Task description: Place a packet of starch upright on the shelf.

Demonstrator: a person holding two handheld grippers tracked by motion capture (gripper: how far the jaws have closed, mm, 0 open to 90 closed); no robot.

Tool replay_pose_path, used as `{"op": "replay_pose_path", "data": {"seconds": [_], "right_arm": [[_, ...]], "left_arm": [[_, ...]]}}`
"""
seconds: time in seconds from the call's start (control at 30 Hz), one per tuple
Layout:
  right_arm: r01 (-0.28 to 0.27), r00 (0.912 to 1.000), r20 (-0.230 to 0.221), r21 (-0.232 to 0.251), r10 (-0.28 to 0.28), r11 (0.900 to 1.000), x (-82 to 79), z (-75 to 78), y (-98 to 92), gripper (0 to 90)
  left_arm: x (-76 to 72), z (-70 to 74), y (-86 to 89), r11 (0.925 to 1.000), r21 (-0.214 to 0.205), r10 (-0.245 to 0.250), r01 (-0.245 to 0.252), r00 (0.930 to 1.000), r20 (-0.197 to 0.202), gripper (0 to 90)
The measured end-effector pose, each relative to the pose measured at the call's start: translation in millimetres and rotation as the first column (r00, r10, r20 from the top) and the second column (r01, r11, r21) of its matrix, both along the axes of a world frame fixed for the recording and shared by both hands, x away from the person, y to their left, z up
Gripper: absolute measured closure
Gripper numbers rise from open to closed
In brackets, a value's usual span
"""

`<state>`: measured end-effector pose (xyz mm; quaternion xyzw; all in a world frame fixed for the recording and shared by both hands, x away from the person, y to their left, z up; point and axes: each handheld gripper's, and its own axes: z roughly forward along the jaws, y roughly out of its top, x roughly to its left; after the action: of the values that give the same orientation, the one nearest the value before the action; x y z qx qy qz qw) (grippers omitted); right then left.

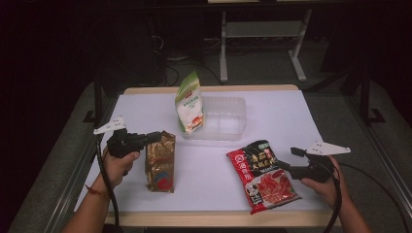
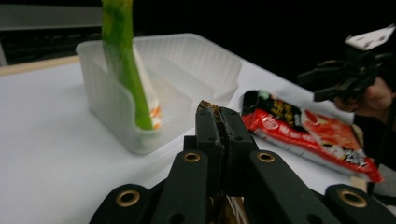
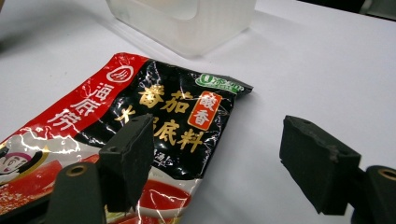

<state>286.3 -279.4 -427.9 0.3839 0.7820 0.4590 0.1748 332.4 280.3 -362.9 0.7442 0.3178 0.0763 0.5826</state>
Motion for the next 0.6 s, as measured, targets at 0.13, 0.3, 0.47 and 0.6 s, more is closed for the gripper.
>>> {"op": "replay_pose_path", "data": {"seconds": [0.13,0.3,0.47,0.6], "right_arm": [[0.0,1.0,0.006,0.001,0.0,1.0,-0.2,0.7,-1.0,25.4],[0.004,0.9999,0.009,0.003,-0.004,1.0,-0.2,1.1,-1.6,25.4],[0.005,0.9999,0.009,0.001,-0.005,1.0,-0.4,1.4,-1.3,25.4],[0.007,0.9999,0.009,0.004,-0.007,1.0,-0.6,1.8,-1.9,25.4]], "left_arm": [[-2.7,4.9,0.1,0.9999,-0.009,0.009,-0.009,0.9999,0.012,88.2],[-5.3,9.1,-0.2,0.9995,-0.023,0.023,-0.022,0.9993,0.029,88.2],[-7.6,13.0,-1.2,0.9983,-0.045,0.039,-0.036,0.998,0.049,88.3],[-10.7,16.7,-3.6,0.9974,-0.055,0.051,-0.047,0.9967,0.063,88.3]]}}
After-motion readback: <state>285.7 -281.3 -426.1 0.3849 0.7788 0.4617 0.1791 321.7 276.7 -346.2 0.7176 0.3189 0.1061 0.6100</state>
